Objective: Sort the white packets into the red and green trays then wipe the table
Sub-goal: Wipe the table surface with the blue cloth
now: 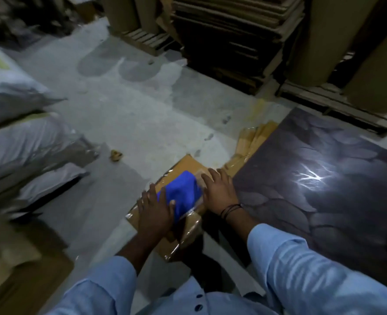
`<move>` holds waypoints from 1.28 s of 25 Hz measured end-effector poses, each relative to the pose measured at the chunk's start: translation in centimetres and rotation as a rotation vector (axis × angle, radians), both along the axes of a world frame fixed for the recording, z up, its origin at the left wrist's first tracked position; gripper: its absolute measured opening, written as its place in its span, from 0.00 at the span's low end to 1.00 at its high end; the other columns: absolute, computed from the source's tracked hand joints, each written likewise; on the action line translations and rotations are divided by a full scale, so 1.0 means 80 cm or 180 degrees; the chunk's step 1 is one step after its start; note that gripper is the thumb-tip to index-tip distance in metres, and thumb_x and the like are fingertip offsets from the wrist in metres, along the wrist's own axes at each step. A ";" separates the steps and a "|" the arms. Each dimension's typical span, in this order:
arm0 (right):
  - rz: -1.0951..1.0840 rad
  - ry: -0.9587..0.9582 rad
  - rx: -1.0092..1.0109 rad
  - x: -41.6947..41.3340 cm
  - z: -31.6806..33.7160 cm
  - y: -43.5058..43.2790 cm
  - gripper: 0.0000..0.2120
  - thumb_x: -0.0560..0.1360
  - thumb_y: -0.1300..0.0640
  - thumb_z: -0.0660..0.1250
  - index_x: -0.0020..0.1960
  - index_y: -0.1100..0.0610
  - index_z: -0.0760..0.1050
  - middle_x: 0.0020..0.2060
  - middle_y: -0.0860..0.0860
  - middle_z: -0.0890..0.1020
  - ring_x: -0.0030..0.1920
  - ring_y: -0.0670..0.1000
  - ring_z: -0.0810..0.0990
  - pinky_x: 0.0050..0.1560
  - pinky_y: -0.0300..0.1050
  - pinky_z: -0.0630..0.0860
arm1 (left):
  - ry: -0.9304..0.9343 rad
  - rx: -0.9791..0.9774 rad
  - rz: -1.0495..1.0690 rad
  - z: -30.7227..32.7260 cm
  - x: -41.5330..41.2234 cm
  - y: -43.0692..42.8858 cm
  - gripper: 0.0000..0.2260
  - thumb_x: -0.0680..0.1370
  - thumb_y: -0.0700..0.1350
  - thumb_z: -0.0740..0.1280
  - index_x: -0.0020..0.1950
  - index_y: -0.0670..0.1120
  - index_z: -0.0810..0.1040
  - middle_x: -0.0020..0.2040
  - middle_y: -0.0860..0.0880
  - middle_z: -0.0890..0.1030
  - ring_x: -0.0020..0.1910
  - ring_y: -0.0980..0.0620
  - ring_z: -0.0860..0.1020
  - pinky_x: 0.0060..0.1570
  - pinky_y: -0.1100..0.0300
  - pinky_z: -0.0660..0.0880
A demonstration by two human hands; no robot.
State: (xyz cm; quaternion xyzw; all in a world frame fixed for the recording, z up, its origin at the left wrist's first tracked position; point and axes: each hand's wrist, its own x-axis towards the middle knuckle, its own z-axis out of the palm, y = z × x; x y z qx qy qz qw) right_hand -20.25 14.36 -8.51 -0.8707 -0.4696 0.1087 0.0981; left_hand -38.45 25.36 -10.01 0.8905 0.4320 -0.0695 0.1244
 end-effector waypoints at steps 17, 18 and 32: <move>0.1678 -0.0446 -0.0969 -0.025 -0.110 0.144 0.18 0.82 0.58 0.55 0.71 0.56 0.69 0.68 0.57 0.72 0.72 0.64 0.62 0.66 0.59 0.65 | 0.0400 -0.0364 0.0376 -0.032 -0.047 0.028 0.28 0.84 0.57 0.47 0.81 0.46 0.57 0.82 0.38 0.52 0.80 0.35 0.54 0.78 0.39 0.51; 0.1707 -0.0472 -0.0885 -0.025 -0.107 0.145 0.15 0.82 0.59 0.55 0.66 0.56 0.73 0.63 0.56 0.76 0.68 0.62 0.66 0.63 0.58 0.67 | 0.0418 -0.0359 0.0390 -0.029 -0.049 0.027 0.28 0.84 0.57 0.47 0.81 0.46 0.57 0.82 0.39 0.51 0.80 0.35 0.53 0.78 0.39 0.51; 0.0744 -0.0266 0.0987 0.057 0.044 0.084 0.09 0.70 0.59 0.62 0.49 0.55 0.77 0.42 0.54 0.81 0.47 0.59 0.77 0.50 0.51 0.70 | -0.0288 -0.0163 -0.0036 0.041 0.034 0.028 0.26 0.84 0.55 0.49 0.82 0.47 0.56 0.82 0.38 0.51 0.79 0.33 0.55 0.76 0.36 0.54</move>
